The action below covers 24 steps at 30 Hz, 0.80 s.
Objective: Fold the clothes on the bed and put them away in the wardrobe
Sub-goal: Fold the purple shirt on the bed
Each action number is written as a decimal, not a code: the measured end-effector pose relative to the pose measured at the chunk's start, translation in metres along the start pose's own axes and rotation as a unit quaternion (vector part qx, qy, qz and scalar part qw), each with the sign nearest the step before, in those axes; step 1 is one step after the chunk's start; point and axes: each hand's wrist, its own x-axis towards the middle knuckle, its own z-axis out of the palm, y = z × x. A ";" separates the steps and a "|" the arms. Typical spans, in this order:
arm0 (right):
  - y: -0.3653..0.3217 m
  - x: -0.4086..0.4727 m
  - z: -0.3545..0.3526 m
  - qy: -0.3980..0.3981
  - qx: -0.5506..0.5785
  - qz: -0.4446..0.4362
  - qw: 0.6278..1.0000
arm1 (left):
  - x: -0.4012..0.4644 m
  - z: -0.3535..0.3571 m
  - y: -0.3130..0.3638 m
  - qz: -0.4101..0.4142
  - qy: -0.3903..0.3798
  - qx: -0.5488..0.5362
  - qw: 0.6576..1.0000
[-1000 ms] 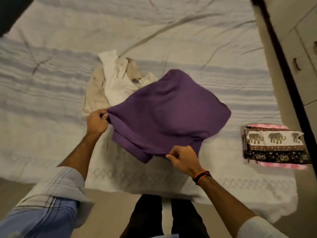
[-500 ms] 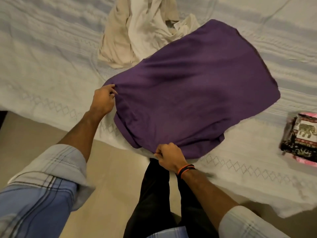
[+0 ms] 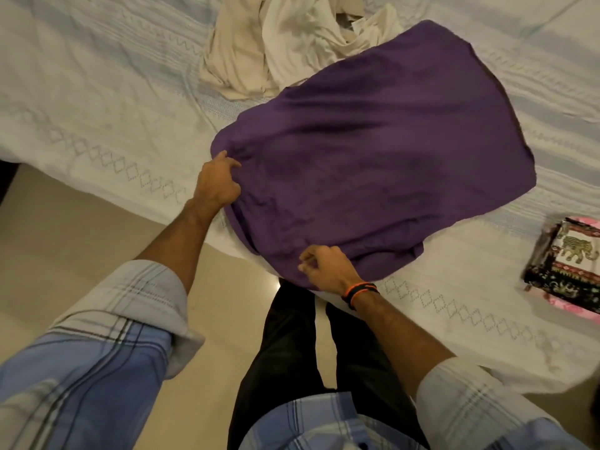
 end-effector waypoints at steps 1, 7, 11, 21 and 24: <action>0.003 -0.002 -0.005 0.009 0.008 0.002 1.000 | -0.008 0.003 0.003 -0.013 -0.002 -0.013 1.000; 0.035 -0.023 -0.038 0.046 0.034 0.004 0.998 | -0.080 0.036 0.034 -0.090 -0.031 -0.105 0.990; 0.074 -0.039 -0.059 0.050 0.026 -0.001 0.998 | -0.126 0.068 0.060 -0.126 -0.031 -0.133 0.983; 0.166 -0.068 -0.091 0.059 0.020 0.009 0.998 | -0.198 0.162 0.107 -0.266 0.007 -0.250 0.931; 0.193 -0.065 -0.096 0.081 0.042 0.060 0.994 | -0.208 0.197 0.110 -0.320 -0.009 -0.330 0.888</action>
